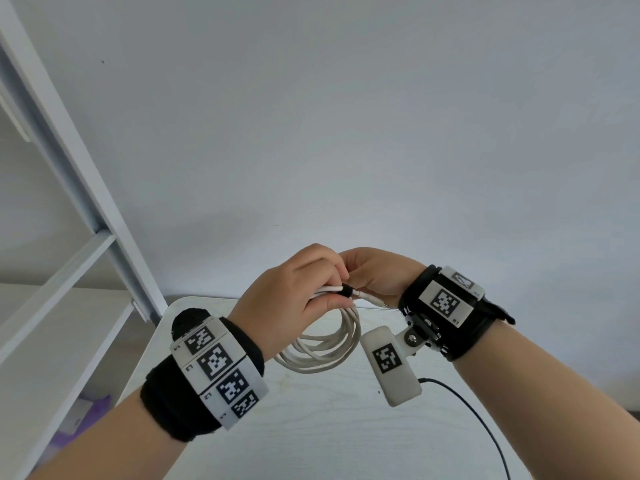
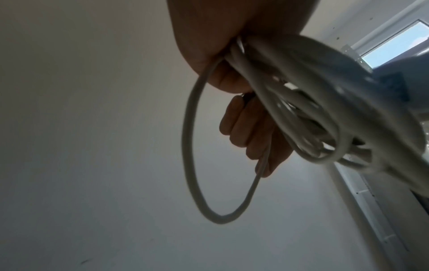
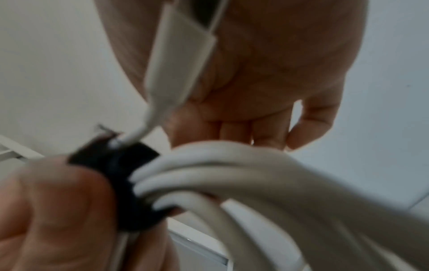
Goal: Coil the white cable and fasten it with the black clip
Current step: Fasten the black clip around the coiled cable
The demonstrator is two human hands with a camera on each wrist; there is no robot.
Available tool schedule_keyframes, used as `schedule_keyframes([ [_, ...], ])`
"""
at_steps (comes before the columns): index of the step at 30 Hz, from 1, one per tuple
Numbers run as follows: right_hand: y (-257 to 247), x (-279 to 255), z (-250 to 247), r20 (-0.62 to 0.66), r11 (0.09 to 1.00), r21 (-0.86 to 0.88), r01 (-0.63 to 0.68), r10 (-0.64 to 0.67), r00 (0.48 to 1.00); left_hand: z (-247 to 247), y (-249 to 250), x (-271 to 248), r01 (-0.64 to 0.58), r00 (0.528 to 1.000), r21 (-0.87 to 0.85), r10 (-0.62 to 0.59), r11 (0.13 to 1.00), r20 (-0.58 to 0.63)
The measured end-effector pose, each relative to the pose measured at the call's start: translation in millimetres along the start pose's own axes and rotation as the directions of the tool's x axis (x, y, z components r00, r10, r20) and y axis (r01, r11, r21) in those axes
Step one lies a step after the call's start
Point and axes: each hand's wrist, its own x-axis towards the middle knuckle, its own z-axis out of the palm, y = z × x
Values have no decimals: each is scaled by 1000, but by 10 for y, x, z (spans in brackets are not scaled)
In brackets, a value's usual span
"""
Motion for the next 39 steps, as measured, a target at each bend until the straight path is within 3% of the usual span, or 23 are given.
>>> schedule_keyframes([
  [6, 162, 35, 87, -71, 996, 62, 57, -52, 996, 14, 24, -12, 76, 997, -73, -77, 994, -16],
  [10, 236, -32, 160, -157, 989, 42, 139, -130, 979, 32, -15, -22, 190, 982, -45, -190, 981, -10],
  [14, 334, -52, 176, -219, 970, 148, 195, -160, 962, 23, -84, -16, 300, 952, -2, -300, 954, -55],
  [17, 352, -91, 162, -232, 979, 70, 191, -170, 958, 21, -94, 6, 341, 937, 4, -340, 940, -77],
  [21, 320, -101, 248, -279, 964, -180, 196, -241, 929, 36, -120, 48, 406, 910, 2, -405, 914, -90],
  [25, 302, -67, 316, -393, 925, -346, 158, -296, 871, 62, -159, 35, 339, 938, -41, -342, 940, -65],
  [30, 247, -29, 352, -502, 962, -239, 129, -236, 832, 99, -204, 42, 247, 968, 31, -245, 968, -57],
  [34, 244, 5, 324, -614, 971, -223, 89, -211, 760, 117, -151, 35, 197, 974, 190, -213, 962, 70],
  [39, 272, 47, 348, -598, 981, -182, 70, -167, 784, 173, -133, 61, 237, 953, 364, -289, 901, 94],
])
